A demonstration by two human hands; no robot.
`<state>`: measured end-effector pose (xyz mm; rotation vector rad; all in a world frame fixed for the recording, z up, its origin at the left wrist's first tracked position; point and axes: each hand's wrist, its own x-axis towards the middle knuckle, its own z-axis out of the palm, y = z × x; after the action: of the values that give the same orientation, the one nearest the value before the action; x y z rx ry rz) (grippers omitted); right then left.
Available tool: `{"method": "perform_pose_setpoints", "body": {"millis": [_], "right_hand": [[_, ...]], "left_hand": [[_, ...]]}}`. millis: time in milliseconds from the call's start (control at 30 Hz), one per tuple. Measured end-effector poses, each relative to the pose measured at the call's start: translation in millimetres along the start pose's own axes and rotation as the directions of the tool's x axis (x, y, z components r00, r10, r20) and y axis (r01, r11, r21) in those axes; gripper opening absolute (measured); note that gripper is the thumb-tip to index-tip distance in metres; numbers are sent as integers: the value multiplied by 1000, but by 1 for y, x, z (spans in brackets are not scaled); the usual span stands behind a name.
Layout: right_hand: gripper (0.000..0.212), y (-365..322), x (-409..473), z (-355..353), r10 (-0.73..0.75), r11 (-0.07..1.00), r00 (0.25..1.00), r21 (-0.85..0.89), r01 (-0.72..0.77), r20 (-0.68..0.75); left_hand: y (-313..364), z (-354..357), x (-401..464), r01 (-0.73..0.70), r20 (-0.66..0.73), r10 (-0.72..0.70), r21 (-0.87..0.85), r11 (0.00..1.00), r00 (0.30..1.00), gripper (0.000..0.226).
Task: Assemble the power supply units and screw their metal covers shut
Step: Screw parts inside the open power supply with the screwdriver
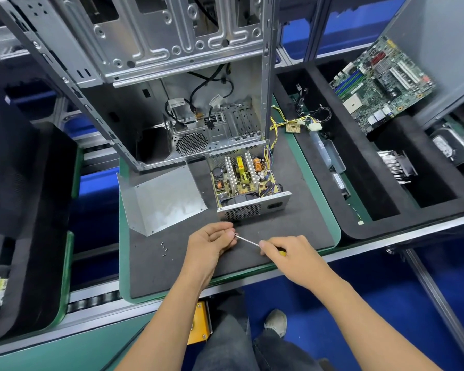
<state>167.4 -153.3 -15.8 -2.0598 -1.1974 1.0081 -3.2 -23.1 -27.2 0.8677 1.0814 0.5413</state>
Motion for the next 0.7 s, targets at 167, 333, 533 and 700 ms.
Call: {"method": "perform_pose_setpoints", "body": {"millis": [167,333,533,700], "right_hand": [[31,1,0,4,73,964,991,249,-98,109],[16,3,-15,14,91,884,992,451,-119,83],[20,6,-29,27,168,818,986,556,-144,8],[17,3,-35,37,289,807,950,564,-173,-123]], "left_hand": [[3,7,-3,0,-1,0,-13,1000,1000,17],[3,27,-7,34,-17,-37,-140,990,999,16],[-1,54,-11,54,-157,-58,-26,998,986,20],[-1,72,-12,47,-188,-11,192,980,982,14]]}}
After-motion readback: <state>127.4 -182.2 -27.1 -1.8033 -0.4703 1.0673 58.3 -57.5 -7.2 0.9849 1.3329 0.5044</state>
